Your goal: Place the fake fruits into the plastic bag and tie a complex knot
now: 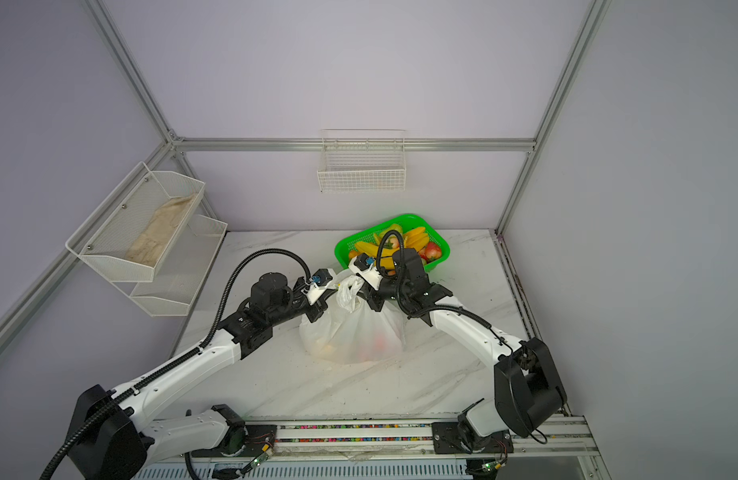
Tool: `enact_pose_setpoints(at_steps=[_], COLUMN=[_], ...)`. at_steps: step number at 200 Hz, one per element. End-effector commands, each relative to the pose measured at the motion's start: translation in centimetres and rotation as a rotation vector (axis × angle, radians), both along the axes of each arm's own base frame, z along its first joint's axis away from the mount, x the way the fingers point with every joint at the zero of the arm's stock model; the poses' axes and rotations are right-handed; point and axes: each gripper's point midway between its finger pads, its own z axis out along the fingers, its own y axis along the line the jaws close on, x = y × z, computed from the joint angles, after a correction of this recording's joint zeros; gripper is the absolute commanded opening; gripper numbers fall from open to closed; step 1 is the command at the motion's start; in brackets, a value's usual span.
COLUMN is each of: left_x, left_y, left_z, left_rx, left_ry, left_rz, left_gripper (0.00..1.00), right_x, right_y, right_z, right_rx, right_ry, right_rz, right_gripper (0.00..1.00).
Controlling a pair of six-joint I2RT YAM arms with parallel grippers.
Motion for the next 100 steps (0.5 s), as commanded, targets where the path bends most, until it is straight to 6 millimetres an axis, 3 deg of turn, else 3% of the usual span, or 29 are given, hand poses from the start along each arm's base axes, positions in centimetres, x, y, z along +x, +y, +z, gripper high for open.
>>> enact_pose_setpoints(at_steps=[1, 22, 43, 71, 100], left_x=[-0.2, -0.7, -1.2, -1.1, -1.6], left_y=[-0.1, -0.1, 0.1, 0.9, 1.6], left_z=[4.3, 3.9, 3.1, 2.9, 3.9], left_rx=[-0.107, -0.125, -0.111, -0.046, -0.003], left_ry=[-0.078, -0.045, -0.033, -0.056, -0.104], left_rz=[-0.009, -0.013, -0.023, 0.004, 0.004], left_gripper=[0.00, 0.01, 0.09, 0.22, 0.36], right_x=[1.9, 2.7, 2.7, 1.9, 0.9], right_y=[-0.9, -1.4, -1.7, -1.3, -0.9], right_z=[0.2, 1.8, 2.9, 2.9, 2.7], right_rx=[-0.040, -0.003, 0.020, 0.011, 0.021], right_ry=[-0.026, -0.057, -0.099, -0.108, -0.097], right_rz=[-0.102, -0.171, -0.189, -0.125, -0.070], right_gripper=[0.02, 0.00, 0.00, 0.00, 0.00])
